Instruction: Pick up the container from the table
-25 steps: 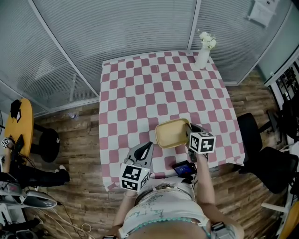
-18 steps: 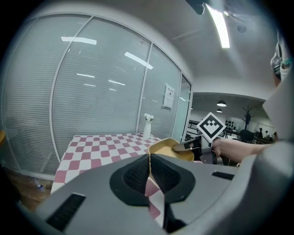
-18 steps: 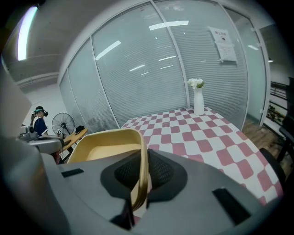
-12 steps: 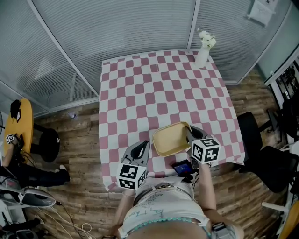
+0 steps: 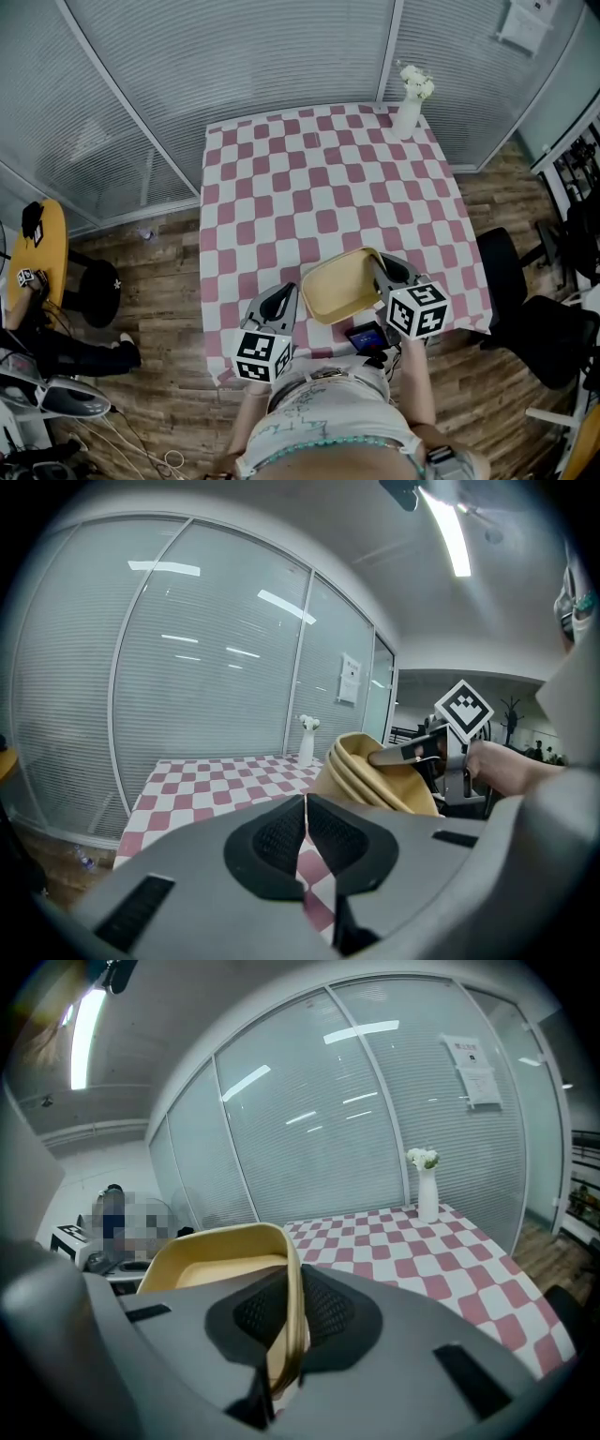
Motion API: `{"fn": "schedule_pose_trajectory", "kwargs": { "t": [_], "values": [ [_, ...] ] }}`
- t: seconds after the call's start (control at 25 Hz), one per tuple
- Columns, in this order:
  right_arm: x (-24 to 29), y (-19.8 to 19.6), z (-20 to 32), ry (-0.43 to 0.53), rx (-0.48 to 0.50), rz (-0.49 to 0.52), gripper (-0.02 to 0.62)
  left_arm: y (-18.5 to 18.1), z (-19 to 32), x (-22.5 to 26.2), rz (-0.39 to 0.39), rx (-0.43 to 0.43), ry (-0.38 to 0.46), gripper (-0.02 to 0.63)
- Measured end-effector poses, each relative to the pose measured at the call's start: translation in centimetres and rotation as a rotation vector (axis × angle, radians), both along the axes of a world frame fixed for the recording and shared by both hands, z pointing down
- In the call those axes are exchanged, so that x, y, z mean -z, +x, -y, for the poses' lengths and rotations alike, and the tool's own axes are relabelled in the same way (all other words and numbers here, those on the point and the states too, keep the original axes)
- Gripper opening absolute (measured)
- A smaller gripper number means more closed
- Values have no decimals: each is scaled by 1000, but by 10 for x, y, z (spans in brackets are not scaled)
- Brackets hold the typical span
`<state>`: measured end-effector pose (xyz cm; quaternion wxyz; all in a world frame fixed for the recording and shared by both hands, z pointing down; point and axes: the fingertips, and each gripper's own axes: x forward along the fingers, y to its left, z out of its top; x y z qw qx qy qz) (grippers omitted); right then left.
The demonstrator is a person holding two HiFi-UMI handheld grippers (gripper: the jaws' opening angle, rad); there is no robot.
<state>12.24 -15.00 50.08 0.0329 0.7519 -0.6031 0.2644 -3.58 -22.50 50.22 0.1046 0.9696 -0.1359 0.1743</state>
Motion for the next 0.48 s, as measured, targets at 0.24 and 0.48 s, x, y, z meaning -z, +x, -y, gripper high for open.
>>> {"fn": "schedule_pose_trajectory", "kwargs": {
  "t": [0.24, 0.48],
  "values": [
    [24, -3, 6, 38, 24, -68, 15, -1, 0, 6, -10, 4, 13, 18],
    [44, -2, 16, 74, 37, -132, 15, -3, 4, 8, -12, 18, 25, 18]
  ]
}}
